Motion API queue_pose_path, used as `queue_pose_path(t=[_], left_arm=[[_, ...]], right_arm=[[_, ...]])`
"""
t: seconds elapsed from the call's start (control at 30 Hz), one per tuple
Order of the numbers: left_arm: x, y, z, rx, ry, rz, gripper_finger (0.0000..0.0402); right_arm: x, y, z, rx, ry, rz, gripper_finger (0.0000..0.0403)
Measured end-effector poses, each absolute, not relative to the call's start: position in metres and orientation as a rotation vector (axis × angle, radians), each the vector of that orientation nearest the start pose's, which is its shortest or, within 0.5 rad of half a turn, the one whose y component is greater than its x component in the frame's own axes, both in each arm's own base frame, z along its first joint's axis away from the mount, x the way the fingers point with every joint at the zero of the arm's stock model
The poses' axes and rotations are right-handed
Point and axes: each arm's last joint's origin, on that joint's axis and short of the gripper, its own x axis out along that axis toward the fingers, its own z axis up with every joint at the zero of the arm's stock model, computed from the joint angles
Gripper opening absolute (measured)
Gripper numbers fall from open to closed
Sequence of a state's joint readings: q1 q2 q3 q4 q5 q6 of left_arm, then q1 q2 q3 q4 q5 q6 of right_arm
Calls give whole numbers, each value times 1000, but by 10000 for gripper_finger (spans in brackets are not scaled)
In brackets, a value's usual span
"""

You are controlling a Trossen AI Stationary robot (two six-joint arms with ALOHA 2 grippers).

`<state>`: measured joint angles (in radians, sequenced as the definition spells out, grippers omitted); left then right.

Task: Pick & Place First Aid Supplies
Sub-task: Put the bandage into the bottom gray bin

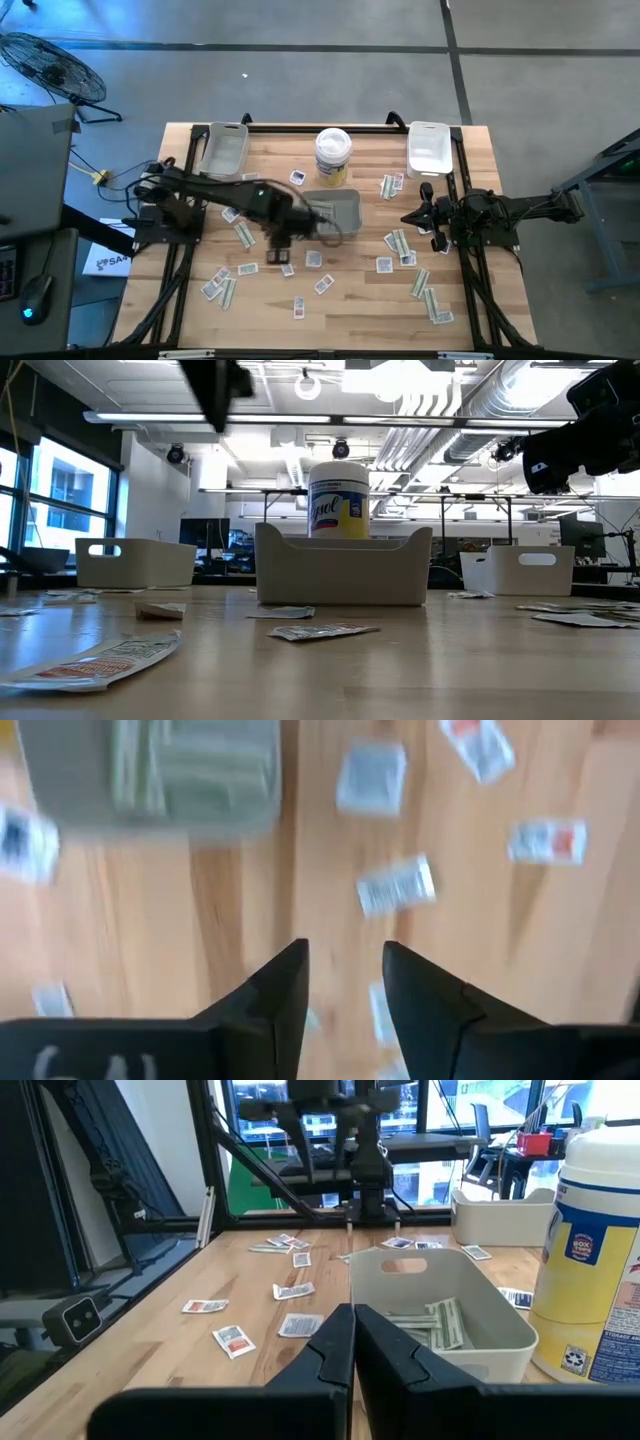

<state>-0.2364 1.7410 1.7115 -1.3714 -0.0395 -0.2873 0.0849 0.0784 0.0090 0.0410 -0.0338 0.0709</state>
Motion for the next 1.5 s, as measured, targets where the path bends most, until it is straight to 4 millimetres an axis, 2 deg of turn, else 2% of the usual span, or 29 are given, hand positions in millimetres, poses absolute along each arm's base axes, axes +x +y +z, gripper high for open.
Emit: queue_pose_path(t=[0.1, 0.2, 0.37, 0.47, 0.6, 0.9, 1.13, 1.5], left_arm=[[300, -94, 322, -93, 1518, 130, 125], [287, -114, 315, -81, 1562, 210, 124], [271, -140, 281, 63, 1592, 233, 124], [260, -146, 261, 48, 1549, 205, 124], [243, -135, 238, -16, 1447, 228, 124], [201, -104, 193, -59, 1267, 457, 124], [196, -101, 156, -147, 1200, 409, 124], [186, -95, 138, -215, 1175, 489, 124]], right_arm=[[102, 10, 164, 70, 33, 118, 5], [102, 10, 164, 70, 33, 118, 5], [102, 10, 164, 70, 33, 118, 5], [102, 10, 164, 70, 33, 118, 5], [102, 10, 164, 70, 33, 118, 5], [102, 10, 164, 70, 33, 118, 5], [102, 10, 164, 70, 35, 118, 5], [102, 10, 164, 70, 33, 118, 5]])
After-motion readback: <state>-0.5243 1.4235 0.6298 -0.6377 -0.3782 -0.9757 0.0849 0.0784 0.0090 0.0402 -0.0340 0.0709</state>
